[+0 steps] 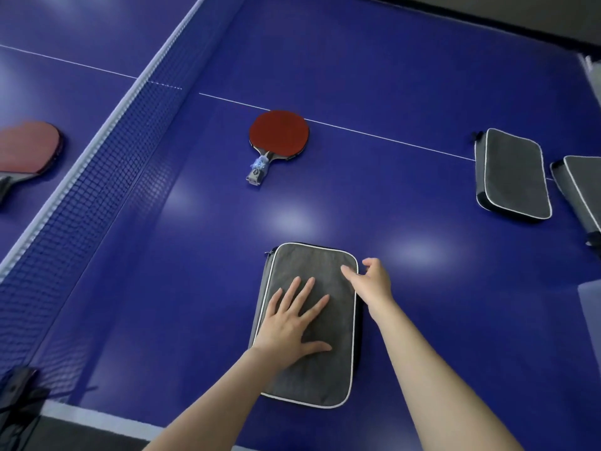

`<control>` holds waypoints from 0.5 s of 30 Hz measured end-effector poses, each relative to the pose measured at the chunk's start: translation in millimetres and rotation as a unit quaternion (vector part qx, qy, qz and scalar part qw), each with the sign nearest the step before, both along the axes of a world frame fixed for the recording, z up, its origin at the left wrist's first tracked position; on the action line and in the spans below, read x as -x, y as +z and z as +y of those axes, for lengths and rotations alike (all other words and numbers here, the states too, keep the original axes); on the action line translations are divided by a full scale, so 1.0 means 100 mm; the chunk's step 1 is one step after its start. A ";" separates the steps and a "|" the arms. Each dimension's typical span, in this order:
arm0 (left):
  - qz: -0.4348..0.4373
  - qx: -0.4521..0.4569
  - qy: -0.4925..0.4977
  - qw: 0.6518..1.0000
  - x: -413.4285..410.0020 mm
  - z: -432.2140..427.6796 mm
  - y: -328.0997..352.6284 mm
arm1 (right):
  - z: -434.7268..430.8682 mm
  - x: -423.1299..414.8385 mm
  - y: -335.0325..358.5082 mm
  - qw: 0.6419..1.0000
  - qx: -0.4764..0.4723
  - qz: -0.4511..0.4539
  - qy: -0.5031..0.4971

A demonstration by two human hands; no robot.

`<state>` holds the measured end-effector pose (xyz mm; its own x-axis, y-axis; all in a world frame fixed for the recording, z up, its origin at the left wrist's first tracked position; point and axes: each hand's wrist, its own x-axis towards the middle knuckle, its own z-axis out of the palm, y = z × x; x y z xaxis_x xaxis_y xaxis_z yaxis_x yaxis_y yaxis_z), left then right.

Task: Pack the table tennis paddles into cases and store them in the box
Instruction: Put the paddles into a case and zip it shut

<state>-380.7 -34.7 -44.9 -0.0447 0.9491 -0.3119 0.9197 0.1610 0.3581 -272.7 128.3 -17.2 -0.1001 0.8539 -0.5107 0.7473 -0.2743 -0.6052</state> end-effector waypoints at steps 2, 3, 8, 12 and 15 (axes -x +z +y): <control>-0.058 -0.052 0.057 0.995 0.05 -0.01 0.06 | -0.07 -0.04 -0.05 0.997 0.068 0.007 -0.037; -0.088 -0.091 0.123 0.984 0.07 -0.03 0.09 | -0.12 -0.08 -0.09 0.995 0.086 0.006 -0.049; -0.242 -0.023 0.513 0.823 0.35 -0.03 0.17 | -0.39 -0.24 -0.21 0.974 0.181 0.065 -0.118; -0.305 0.078 0.509 0.801 0.43 0.06 0.14 | -0.49 -0.22 -0.24 0.962 0.206 0.111 -0.142; -0.300 0.094 0.512 0.799 0.42 0.11 0.12 | -0.45 -0.18 -0.18 0.947 0.244 0.151 -0.143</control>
<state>-422.2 -23.9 -32.5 -0.5565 0.4444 -0.7020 -0.0577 0.8222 0.5663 -254.9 83.1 -34.9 -0.1047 0.5377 -0.8366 0.4138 -0.7414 -0.5282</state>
